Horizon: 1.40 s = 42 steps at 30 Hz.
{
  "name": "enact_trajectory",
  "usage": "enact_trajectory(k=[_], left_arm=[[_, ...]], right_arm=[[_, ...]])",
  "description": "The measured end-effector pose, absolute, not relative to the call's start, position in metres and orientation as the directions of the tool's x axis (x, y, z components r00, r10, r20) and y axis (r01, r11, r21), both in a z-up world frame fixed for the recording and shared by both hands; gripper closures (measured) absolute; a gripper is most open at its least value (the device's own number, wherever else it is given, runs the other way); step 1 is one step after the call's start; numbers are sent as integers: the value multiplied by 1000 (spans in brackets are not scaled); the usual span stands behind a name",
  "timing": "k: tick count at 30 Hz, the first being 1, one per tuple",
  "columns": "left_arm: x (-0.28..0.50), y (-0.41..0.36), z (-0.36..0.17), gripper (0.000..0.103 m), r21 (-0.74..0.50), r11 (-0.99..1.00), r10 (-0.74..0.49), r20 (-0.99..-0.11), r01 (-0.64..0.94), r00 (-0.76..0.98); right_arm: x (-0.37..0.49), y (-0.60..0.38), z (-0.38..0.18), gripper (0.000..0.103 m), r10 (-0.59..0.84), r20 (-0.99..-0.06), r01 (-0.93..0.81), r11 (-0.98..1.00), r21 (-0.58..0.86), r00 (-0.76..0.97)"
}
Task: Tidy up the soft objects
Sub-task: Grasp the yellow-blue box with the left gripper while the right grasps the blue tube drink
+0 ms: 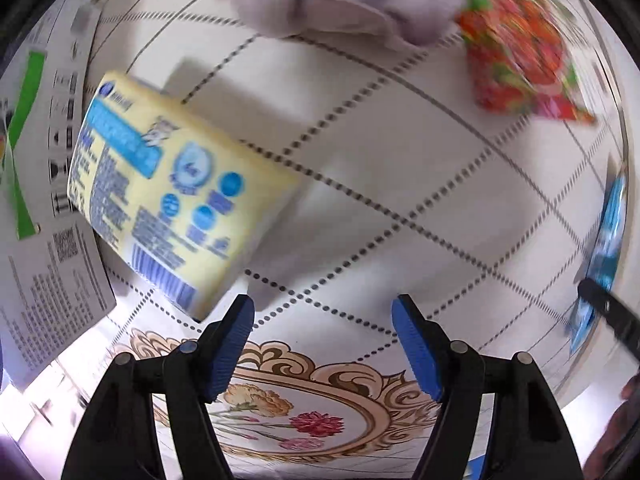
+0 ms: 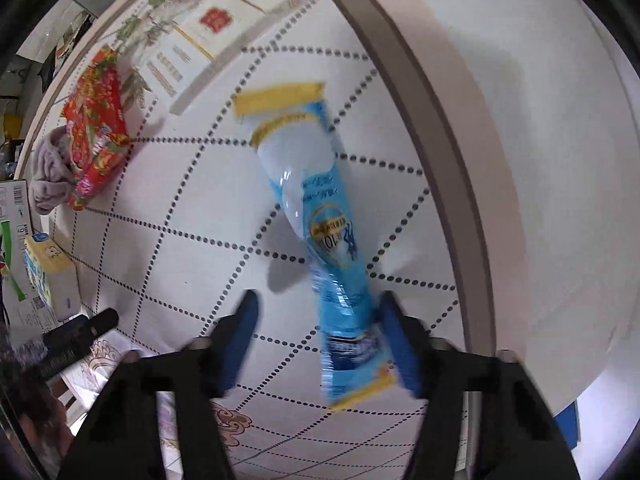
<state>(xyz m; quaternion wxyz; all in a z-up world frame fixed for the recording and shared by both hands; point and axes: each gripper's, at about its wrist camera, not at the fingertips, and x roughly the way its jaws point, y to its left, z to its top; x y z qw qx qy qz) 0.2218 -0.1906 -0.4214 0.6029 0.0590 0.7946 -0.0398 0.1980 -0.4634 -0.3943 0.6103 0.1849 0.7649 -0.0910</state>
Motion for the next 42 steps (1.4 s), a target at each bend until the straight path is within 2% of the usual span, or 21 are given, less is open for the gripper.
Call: enact_trajectory(k=[3, 7, 9, 11, 17, 19, 22, 27, 33, 35, 37, 39, 42], left_arm=[[213, -191, -414, 33, -34, 993, -3, -966, 113, -260], [220, -150, -401, 33, -166, 967, -213, -944, -194, -251], [223, -128, -399, 33, -191, 925, -274, -934, -327, -229], [225, -110, -399, 33, -177, 900, -276, -939, -399, -207], [251, -96, -410, 32, -130, 869, -269, -934, -478, -234], [253, -99, -407, 27, -120, 862, -271, -930, -492, -248], [259, -100, -413, 26, -86, 852, -256, -928, -516, -269], [282, -90, -406, 26, -74, 843, -256, -926, -532, -278], [288, -82, -408, 26, 40, 884, -126, -939, -465, -320], [290, -87, -414, 32, 46, 902, -107, -939, -429, -328], [292, -99, -412, 35, 45, 934, -71, -949, -354, -307], [291, -113, -408, 36, 44, 963, -36, -958, -266, -286], [266, -149, -407, 37, 3, 997, -19, -964, -81, -265]], right_arm=[[197, -459, -391, 64, 169, -970, 382, 920, 93, -173], [195, -453, -390, 63, 212, -963, 404, 906, 130, -165], [194, -447, -390, 62, 206, -965, 404, 906, 125, -164], [194, -442, -391, 62, 199, -966, 403, 907, 118, -166], [189, -417, -387, 61, 191, -967, 384, 916, 114, -170], [191, -413, -389, 61, 194, -967, 385, 916, 117, -168], [188, -412, -390, 61, 195, -966, 398, 910, 115, -167], [188, -427, -378, 61, 197, -968, 402, 908, 119, -158], [197, -428, -385, 61, 177, -969, 375, 921, 102, -173], [197, -420, -388, 62, 174, -969, 365, 925, 101, -174], [195, -416, -388, 63, 175, -970, 359, 927, 104, -171], [192, -414, -388, 71, 182, -968, 355, 928, 111, -172], [187, -414, -391, 74, 182, -965, 328, 938, 114, -187]])
